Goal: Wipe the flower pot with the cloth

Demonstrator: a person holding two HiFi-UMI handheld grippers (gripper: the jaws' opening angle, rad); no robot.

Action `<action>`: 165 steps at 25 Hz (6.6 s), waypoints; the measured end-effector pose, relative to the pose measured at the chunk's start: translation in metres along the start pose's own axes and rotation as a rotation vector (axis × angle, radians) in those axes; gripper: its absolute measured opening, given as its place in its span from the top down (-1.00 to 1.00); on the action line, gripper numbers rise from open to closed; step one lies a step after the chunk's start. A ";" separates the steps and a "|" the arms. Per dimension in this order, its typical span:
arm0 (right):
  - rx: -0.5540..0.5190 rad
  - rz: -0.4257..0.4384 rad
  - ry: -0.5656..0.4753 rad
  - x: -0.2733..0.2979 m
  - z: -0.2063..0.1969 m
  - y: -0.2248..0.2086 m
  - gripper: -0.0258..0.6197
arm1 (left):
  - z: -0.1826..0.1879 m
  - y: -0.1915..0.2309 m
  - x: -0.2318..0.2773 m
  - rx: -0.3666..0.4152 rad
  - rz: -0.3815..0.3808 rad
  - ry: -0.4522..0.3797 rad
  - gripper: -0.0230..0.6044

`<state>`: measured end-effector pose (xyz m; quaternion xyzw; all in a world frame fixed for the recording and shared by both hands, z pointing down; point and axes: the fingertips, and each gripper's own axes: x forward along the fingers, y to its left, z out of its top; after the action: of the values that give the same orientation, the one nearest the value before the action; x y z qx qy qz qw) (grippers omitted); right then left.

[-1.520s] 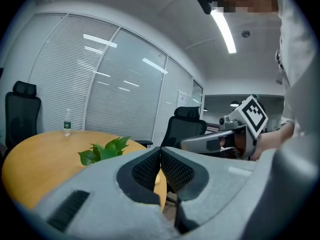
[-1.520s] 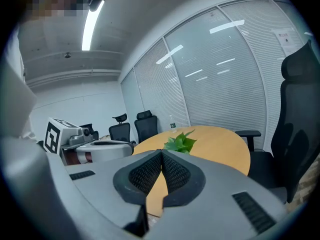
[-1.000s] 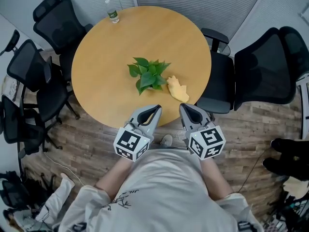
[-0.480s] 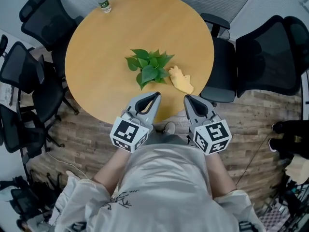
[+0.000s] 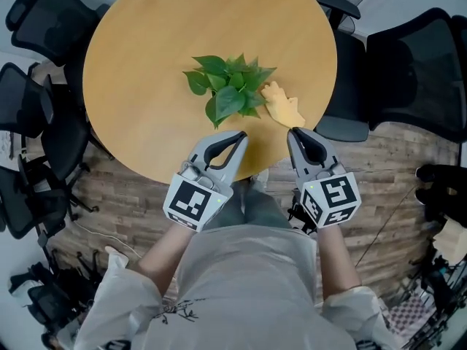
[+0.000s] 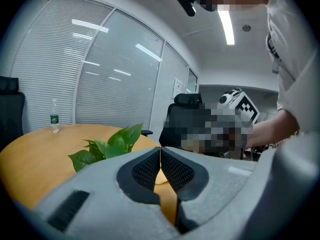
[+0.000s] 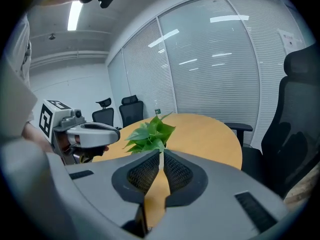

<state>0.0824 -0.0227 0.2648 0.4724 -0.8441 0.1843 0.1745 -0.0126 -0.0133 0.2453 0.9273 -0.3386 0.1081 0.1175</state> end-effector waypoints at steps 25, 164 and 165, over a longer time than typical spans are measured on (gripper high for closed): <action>-0.264 0.073 0.268 0.112 -0.104 -0.074 0.30 | -0.126 0.026 0.029 -0.114 0.034 0.135 0.89; -0.459 0.201 0.317 0.147 -0.114 0.019 0.63 | -0.128 0.104 0.071 0.130 -0.203 0.080 -0.33; -0.458 0.202 0.317 0.147 -0.113 0.018 0.63 | -0.128 0.108 0.070 0.142 -0.210 0.076 -0.33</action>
<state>0.0079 -0.0674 0.4297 0.2998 -0.8686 0.0768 0.3870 -0.0464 -0.0981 0.4015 0.9589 -0.2263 0.1539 0.0749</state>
